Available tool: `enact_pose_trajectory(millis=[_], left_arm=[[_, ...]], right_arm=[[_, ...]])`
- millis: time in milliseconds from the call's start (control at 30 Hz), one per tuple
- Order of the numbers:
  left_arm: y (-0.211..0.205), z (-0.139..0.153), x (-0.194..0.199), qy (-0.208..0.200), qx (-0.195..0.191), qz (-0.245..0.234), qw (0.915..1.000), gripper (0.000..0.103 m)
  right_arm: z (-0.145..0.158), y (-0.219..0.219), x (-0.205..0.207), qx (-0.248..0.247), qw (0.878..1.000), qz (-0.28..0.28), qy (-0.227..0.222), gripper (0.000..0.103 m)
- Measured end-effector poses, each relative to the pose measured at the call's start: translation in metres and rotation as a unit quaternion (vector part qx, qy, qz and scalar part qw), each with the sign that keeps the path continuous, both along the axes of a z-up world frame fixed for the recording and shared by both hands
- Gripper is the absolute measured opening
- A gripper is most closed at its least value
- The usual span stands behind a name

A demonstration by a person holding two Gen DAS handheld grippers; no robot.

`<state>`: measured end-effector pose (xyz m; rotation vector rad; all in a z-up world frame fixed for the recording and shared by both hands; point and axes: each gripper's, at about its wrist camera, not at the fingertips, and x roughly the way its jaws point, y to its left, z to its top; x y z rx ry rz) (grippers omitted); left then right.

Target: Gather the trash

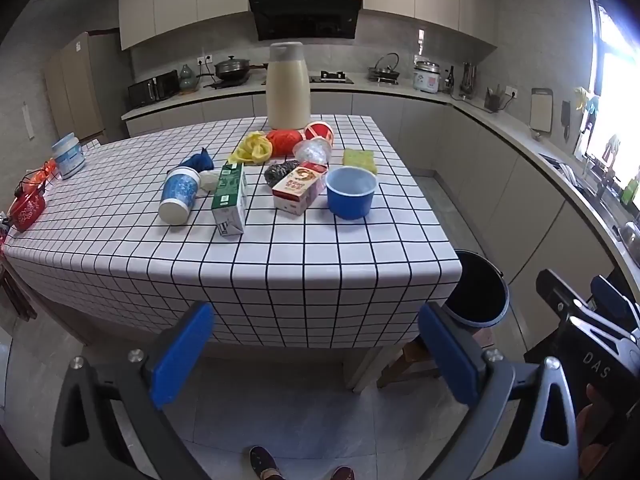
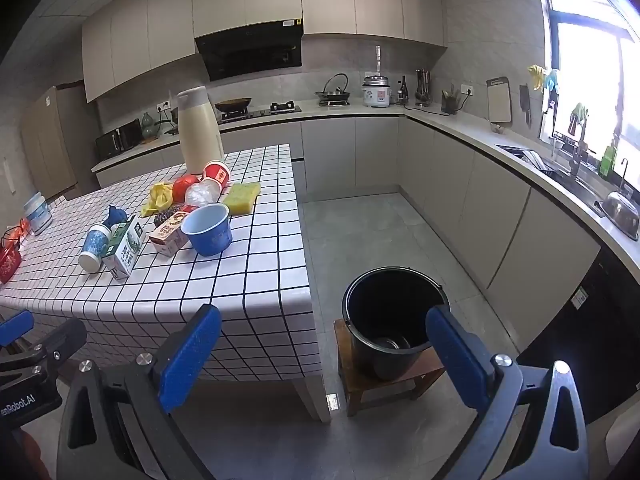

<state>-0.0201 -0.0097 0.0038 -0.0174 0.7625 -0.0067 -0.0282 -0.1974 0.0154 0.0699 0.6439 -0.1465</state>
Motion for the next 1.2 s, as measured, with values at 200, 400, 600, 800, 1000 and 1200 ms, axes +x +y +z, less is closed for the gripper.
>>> enact_pose_trajectory(millis=[200,400,600,800,1000,1200], left_arm=[[0.002,0.000,0.000,-0.001,-0.002,0.001,1.0000,0.103],[0.001,-0.001,0.000,-0.002,0.001,0.000,1.0000,0.103],[0.000,-0.001,0.002,-0.001,0.000,0.000,1.0000,0.103],[0.003,-0.002,0.007,0.002,-0.002,0.003,1.0000,0.103],[0.005,-0.004,0.009,0.003,-0.003,0.007,1.0000,0.103],[0.007,-0.006,0.012,0.006,-0.004,0.012,0.9999,0.103]], right_arm=[[-0.001,0.000,0.000,0.000,1.000,0.001,-0.001,0.103],[-0.002,-0.001,0.001,0.003,1.000,0.003,0.000,0.103],[-0.001,-0.001,0.003,0.003,1.000,0.002,-0.001,0.103],[-0.002,-0.002,0.005,0.004,1.000,0.002,0.001,0.103],[-0.003,-0.003,0.009,0.006,1.000,0.002,0.004,0.103],[-0.005,-0.003,0.011,0.006,1.000,0.003,0.006,0.103]])
